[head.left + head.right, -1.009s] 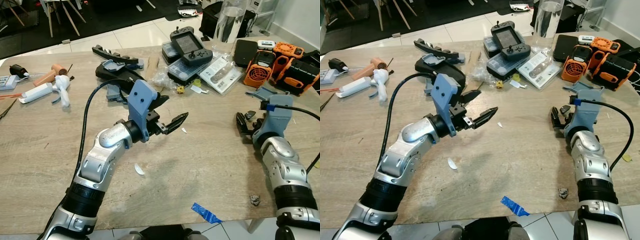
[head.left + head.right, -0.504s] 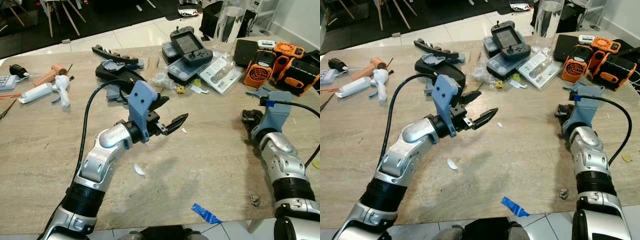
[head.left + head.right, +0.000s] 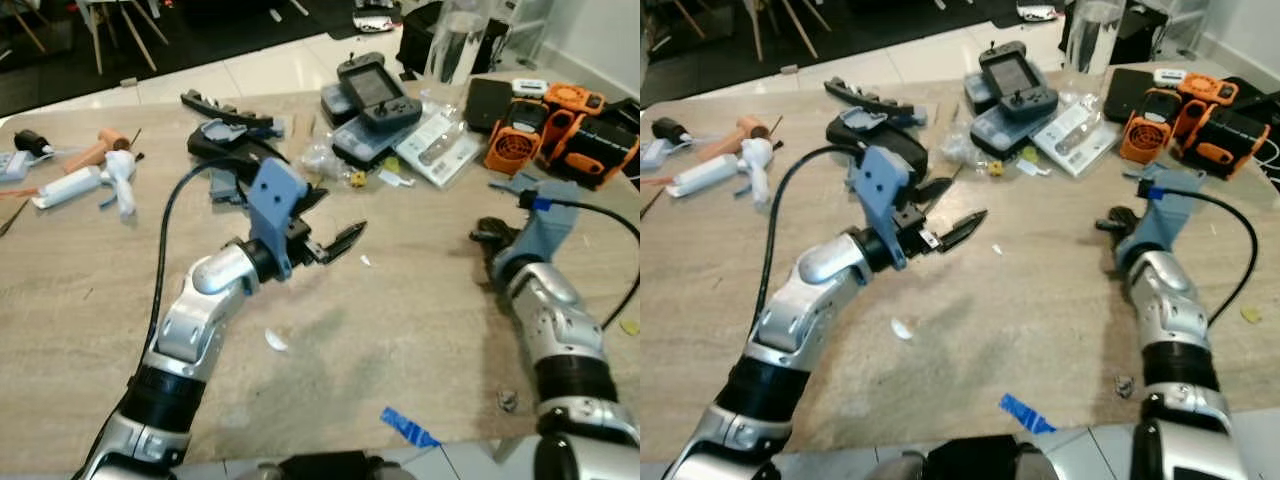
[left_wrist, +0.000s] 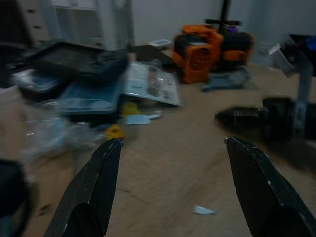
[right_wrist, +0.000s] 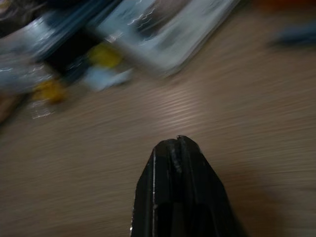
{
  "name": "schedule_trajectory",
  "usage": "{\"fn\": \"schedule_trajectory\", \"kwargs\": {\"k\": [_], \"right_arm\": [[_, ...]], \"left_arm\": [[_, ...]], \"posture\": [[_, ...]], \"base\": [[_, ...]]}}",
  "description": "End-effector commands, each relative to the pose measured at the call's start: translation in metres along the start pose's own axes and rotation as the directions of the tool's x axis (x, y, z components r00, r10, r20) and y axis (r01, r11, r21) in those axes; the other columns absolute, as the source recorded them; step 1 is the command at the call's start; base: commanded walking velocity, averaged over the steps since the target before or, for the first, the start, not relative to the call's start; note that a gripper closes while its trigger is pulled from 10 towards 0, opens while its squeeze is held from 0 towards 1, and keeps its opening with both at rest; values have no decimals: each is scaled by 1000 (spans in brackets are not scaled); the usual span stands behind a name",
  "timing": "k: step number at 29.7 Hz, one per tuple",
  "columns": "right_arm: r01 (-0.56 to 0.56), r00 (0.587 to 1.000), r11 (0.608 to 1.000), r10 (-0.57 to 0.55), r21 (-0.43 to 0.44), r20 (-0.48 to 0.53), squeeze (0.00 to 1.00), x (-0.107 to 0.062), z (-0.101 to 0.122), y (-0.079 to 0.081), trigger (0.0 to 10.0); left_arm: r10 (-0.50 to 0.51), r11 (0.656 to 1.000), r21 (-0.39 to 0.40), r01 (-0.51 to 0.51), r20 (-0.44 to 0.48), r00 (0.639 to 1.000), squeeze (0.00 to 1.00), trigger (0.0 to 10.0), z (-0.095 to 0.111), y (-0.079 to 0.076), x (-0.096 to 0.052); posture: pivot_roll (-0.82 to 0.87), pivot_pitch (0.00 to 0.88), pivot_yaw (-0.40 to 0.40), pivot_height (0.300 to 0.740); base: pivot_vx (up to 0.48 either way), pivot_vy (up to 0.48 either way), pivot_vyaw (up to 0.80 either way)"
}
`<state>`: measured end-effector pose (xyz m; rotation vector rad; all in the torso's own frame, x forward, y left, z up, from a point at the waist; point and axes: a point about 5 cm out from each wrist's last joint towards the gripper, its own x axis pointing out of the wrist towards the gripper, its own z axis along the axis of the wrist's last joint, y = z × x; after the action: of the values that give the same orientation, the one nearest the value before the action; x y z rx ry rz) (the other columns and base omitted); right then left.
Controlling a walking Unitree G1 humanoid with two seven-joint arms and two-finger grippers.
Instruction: Picking trash to rubbish bin
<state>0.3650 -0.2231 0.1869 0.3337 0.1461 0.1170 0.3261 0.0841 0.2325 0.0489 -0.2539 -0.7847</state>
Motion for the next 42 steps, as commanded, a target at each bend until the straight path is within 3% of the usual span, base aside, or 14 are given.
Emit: {"fn": "schedule_trajectory", "kwargs": {"k": [1,4,6,7,9,11,13,19,21,24,35,42], "right_arm": [[-88,996,996,87,29,35,0,0,8,18,10000],[-127,988,992,126,6,92,0,-2,18,28,10000],[-144,979,985,156,-92,133,0,-5,23,36,10000],[-159,961,963,201,-216,188,0,-8,25,43,10000],[-130,954,939,206,-317,217,0,-11,27,46,10000],[-110,950,923,207,-368,235,0,-12,28,47,10000],[-83,945,903,205,-421,255,0,-18,29,50,10000],[69,909,882,137,-467,393,0,-35,33,50,10000],[118,902,907,73,-404,426,0,-41,22,46,10000],[149,901,907,41,-395,433,0,-44,10,44,10000],[160,907,910,17,-383,421,0,-49,-6,49,10000],[149,911,905,31,-399,411,0,-46,-10,53,10000]], "left_arm": [[57,998,-9,-57,-3,998,0,10000,0,7,-8],[97,995,-16,-97,-2,995,0,10000,1,12,-13],[168,986,-22,-168,-17,986,0,10000,-1,21,-18],[250,968,-2,-250,-15,968,0,10000,-2,31,-23],[314,949,16,-314,-13,949,0,10000,-3,38,-28],[345,939,21,-344,-16,939,0,10000,-4,41,-30],[440,898,16,-440,-41,897,0,10000,-9,50,-38],[523,852,10,-524,-65,850,0,10000,-16,53,-54],[545,838,7,-546,-73,835,0,10000,-20,50,-59],[565,824,2,-567,-85,821,0,10000,-23,48,-61],[577,816,7,-578,-69,814,0,10000,-22,44,-60],[584,811,3,-585,-67,809,0,10000,-21,44,-60]], "posture": [[7,225,114,740],[5,216,107,740],[-2,212,102,740],[-6,209,100,740],[-14,202,96,740],[-17,197,94,740],[-20,186,92,740],[-22,172,92,740],[-27,152,93,740],[-29,143,94,740],[-29,132,82,740],[-24,141,71,740]], "base": [[0,0,0],[0,0,0],[0,0,0],[0,0,0],[0,0,0],[0,0,0],[0,0,0],[0,0,0],[0,0,0],[0,0,0],[0,0,0],[-291,0,0]]}}
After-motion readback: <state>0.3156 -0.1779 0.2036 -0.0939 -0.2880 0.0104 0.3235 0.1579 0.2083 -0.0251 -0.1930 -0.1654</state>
